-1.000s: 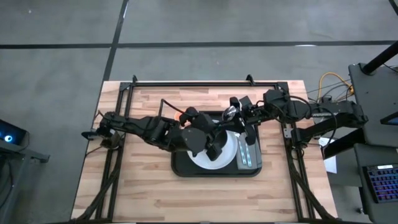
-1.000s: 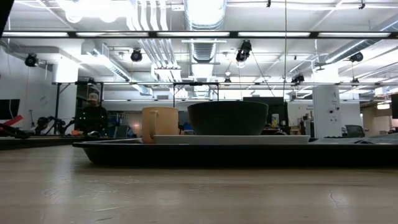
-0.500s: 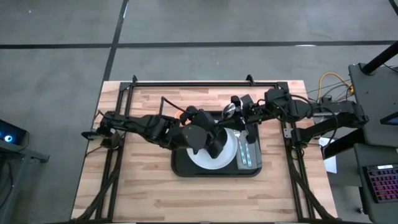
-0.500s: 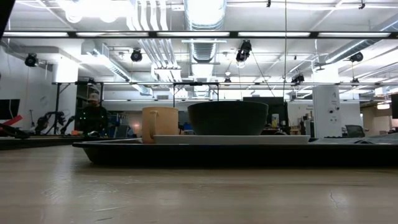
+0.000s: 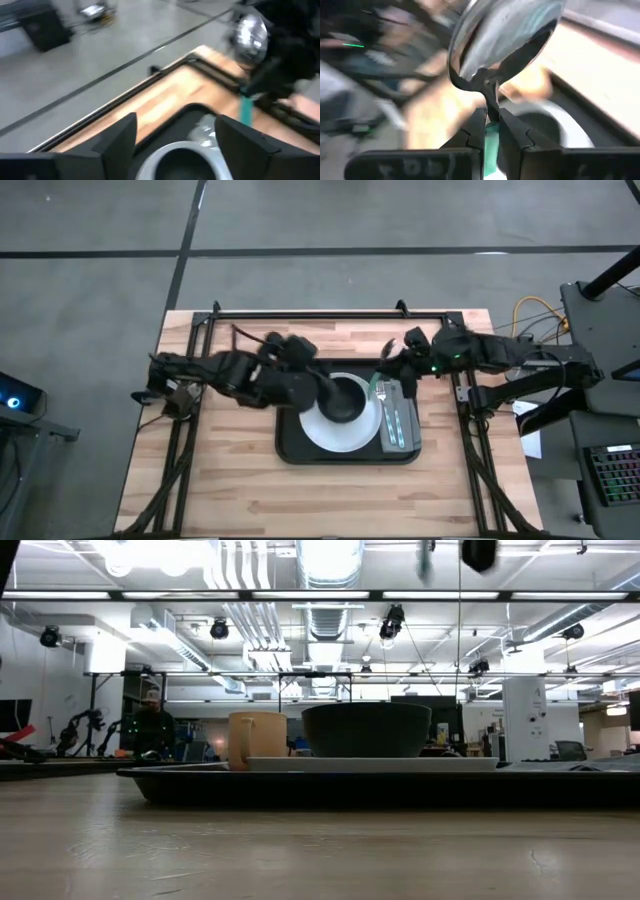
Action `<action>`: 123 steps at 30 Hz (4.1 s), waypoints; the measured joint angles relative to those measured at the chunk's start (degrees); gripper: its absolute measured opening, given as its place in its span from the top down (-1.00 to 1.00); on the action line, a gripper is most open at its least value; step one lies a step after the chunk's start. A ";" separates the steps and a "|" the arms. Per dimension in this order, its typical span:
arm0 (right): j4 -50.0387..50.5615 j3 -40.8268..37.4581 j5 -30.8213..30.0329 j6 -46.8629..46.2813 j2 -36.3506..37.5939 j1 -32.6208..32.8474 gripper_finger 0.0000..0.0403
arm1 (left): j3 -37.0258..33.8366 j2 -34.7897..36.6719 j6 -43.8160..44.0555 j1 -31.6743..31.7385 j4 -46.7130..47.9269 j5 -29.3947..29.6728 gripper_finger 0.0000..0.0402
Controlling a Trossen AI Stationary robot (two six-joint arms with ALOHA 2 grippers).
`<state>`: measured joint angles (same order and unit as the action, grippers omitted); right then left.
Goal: Set up tray
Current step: Put the green spoon on the gray napkin to the right of the green knife, then adjust the green knife
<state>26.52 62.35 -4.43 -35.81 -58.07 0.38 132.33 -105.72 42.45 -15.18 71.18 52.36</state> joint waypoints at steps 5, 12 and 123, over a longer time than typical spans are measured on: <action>22.94 -0.10 -9.88 -15.17 -2.66 -0.47 0.89 | 0.02 2.84 5.82 2.38 13.90 0.22 -0.38; 30.08 -1.43 -8.64 -33.06 -9.83 -1.48 0.89 | -0.90 6.97 3.12 4.49 18.89 0.22 -0.41; 1.46 -28.39 -6.43 -47.96 -18.17 9.52 0.06 | -30.25 28.27 -2.00 5.62 18.82 1.17 -0.41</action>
<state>27.99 33.96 -10.86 -83.77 -76.24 9.89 102.08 -77.45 40.45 -9.56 90.00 53.53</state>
